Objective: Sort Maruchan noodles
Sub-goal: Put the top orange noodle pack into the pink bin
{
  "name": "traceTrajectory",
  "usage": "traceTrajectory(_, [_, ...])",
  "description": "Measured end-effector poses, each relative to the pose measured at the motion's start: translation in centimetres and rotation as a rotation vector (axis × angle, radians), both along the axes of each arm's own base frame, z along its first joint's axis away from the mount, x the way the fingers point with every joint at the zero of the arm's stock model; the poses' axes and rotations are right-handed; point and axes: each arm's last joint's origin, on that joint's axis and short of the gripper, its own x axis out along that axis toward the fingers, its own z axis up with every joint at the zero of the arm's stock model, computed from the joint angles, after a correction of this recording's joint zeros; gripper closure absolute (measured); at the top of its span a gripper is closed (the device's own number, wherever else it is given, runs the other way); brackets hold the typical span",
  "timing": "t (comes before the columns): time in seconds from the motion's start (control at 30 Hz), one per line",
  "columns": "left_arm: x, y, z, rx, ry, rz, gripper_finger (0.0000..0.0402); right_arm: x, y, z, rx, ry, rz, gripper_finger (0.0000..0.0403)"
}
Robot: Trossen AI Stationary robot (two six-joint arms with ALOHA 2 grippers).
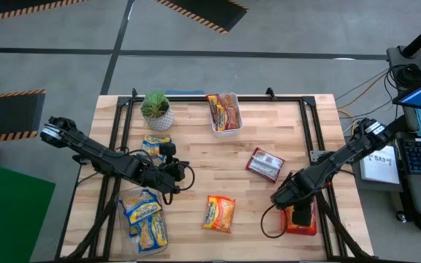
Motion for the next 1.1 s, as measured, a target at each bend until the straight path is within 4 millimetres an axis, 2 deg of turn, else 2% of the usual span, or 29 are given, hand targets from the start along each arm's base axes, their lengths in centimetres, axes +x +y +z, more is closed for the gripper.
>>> traceTrajectory(0.13, [0.0, 0.0, 0.0, 0.0, 0.0, 0.0, 0.0402, 0.2, 0.1, 1.1, 0.02, -0.03, -0.001, 0.0275])
traceTrajectory(0.23, [0.0, 0.0, 0.0, 0.0, 0.0, 0.0, 0.0402, 0.1, 0.1, 2.4, -0.003, 0.004, -0.03, 0.0257])
traceTrajectory(0.37, [0.0, 0.0, 0.0, 0.0, -0.001, 0.0, 0.0402, -0.1, 0.0, 4.3, -0.044, 0.059, -0.095, 0.0263])
traceTrajectory(0.47, [0.0, 0.0, 0.0, 0.0, -0.001, 0.0, 0.0402, 0.1, 0.3, 4.8, -0.038, 0.022, -0.089, 0.0294])
traceTrajectory(0.63, [0.0, 0.0, 0.0, -0.001, -0.001, 0.0, 0.0402, 0.2, 0.4, 3.3, -0.059, 0.007, -0.04, 0.0379])
traceTrajectory(0.67, [0.0, 0.0, 0.0, 0.0, 0.0, 0.0, 0.0402, 0.1, 0.3, 2.8, -0.072, 0.015, -0.034, 0.0385])
traceTrajectory(0.93, [0.0, 0.0, 0.0, -0.001, -0.001, 0.001, 0.0402, 0.3, 0.4, -1.8, -0.064, -0.058, -0.004, 0.0394])
traceTrajectory(1.1, [0.0, 0.0, 0.0, -0.001, -0.001, 0.001, 0.0402, 0.0, 0.2, -2.4, -0.075, -0.032, 0.0, 0.0394])
